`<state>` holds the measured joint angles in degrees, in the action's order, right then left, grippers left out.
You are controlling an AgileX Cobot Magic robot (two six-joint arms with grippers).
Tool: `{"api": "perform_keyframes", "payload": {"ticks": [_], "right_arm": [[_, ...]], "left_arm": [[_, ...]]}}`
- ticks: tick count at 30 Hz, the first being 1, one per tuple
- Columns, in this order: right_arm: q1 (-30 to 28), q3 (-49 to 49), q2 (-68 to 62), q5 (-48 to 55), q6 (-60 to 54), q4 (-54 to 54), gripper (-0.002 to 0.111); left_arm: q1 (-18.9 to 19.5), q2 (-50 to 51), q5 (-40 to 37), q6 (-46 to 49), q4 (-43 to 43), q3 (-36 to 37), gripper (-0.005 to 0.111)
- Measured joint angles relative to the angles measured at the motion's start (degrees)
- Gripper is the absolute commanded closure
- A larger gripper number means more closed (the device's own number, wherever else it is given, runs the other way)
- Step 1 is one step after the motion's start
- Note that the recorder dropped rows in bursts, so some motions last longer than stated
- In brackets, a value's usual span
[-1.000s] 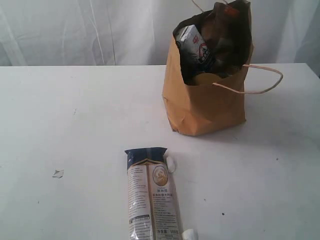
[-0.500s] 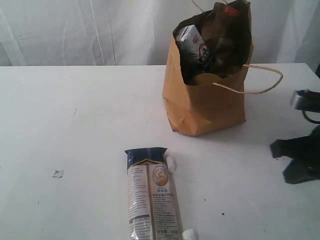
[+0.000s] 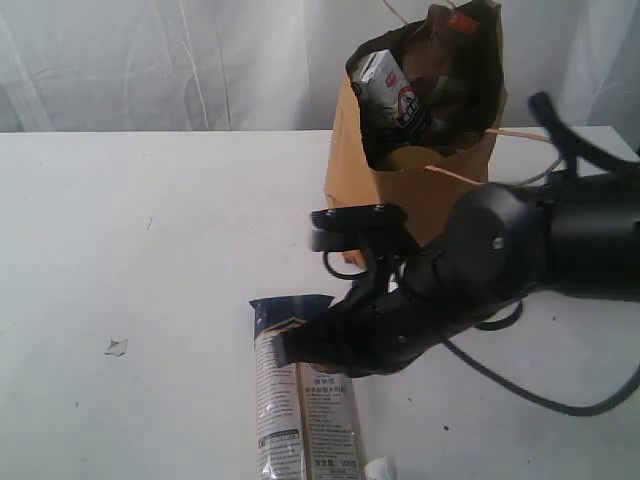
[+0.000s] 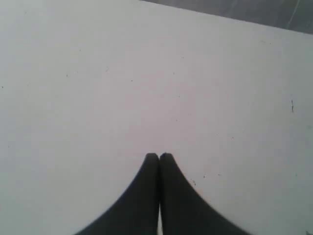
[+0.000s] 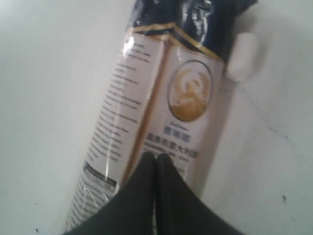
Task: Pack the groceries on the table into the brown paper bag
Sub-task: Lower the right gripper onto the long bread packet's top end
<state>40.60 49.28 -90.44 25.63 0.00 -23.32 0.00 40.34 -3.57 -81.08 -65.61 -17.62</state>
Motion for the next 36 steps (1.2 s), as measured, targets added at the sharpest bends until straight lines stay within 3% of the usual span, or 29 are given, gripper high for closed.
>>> {"api": "perform_keyframes", "payload": {"ticks": [4, 7, 13, 16, 25, 30, 36], "right_arm": [[3.38, 1.39, -2.00, -3.12, 0.45, -0.13, 0.106], [4.65, 2.38, -2.10, -4.02, -0.72, -0.13, 0.089], [6.99, 3.28, -3.41, -2.38, -3.85, -0.24, 0.019], [7.71, 3.28, -5.53, -3.25, -4.01, -0.24, 0.004], [7.96, 3.28, -7.54, -10.90, -1.60, -0.82, 0.004], [7.96, 3.28, -7.54, -10.17, -0.71, 0.36, 0.004], [7.96, 3.28, -8.64, -6.85, -8.19, 5.42, 0.004]], "left_arm": [[0.00, 0.00, 1.24, 0.00, 0.00, 1.27, 0.107], [0.00, 0.00, 3.22, 0.00, 0.00, 1.27, 0.107], [0.00, 0.00, 5.55, 0.00, 0.00, 1.27, 0.107], [0.00, 0.00, 5.68, 0.00, 0.00, 1.27, 0.107], [0.00, 0.00, 5.68, 0.00, -0.13, 1.27, 0.107], [0.00, 0.00, 5.68, 0.00, -0.13, 1.27, 0.107], [0.00, 0.00, 5.68, 0.00, -0.13, 1.27, 0.107]]}}
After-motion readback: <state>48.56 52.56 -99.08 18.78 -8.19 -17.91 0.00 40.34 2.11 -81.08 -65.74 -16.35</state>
